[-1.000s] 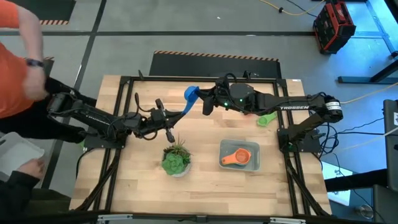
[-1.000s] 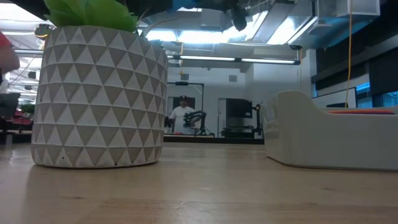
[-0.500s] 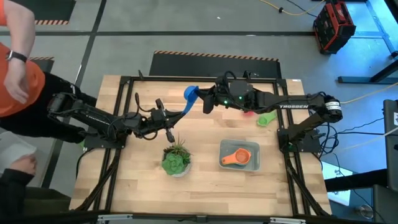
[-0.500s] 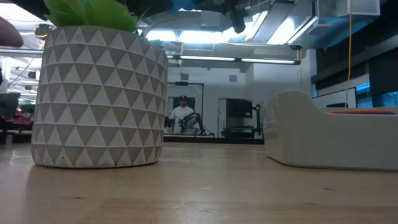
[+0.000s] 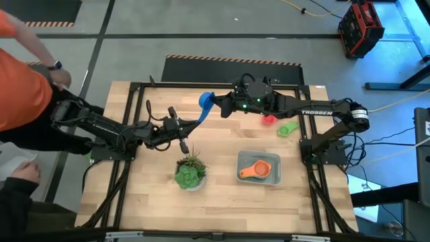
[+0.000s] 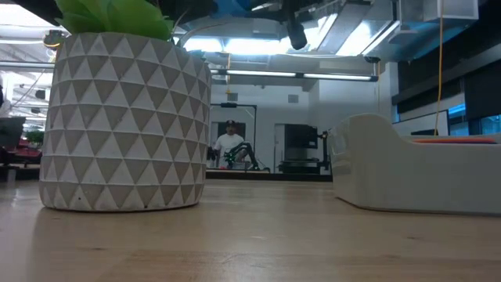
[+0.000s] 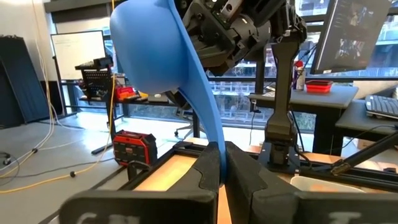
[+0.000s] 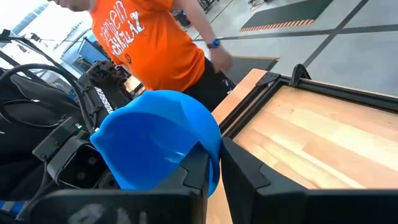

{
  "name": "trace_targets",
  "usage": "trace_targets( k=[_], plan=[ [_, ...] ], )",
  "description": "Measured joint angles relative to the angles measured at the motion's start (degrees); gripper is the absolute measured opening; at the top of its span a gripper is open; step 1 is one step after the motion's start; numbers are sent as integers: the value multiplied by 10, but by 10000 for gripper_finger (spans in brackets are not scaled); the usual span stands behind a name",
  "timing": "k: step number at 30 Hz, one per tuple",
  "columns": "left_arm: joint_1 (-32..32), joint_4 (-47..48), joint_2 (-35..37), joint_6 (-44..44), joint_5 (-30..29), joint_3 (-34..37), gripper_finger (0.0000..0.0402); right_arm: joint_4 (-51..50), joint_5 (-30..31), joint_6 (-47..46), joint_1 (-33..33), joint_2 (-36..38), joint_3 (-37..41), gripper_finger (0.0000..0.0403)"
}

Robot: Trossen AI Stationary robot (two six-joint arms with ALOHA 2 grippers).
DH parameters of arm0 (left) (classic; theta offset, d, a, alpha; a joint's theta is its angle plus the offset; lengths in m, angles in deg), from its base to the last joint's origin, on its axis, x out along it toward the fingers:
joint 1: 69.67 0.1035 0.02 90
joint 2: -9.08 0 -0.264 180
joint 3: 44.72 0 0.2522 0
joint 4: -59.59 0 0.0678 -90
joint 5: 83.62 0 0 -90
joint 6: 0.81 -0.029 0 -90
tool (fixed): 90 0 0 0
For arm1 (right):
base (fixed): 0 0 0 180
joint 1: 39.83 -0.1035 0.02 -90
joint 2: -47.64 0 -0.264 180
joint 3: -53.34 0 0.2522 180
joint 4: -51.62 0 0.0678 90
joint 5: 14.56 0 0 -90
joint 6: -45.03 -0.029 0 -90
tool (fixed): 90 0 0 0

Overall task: Nest measuring cups in basket
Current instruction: Stack the blue measuring cup on top of the orange measuring cup in the grey bin

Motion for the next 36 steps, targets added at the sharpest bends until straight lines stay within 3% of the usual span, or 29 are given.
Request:
trace_targets(
  k=[36],
  plan=[
    [0, 26, 0, 0, -25, 0, 0, -12, -61, -18, 20, -11, 0, 40]
  ],
)
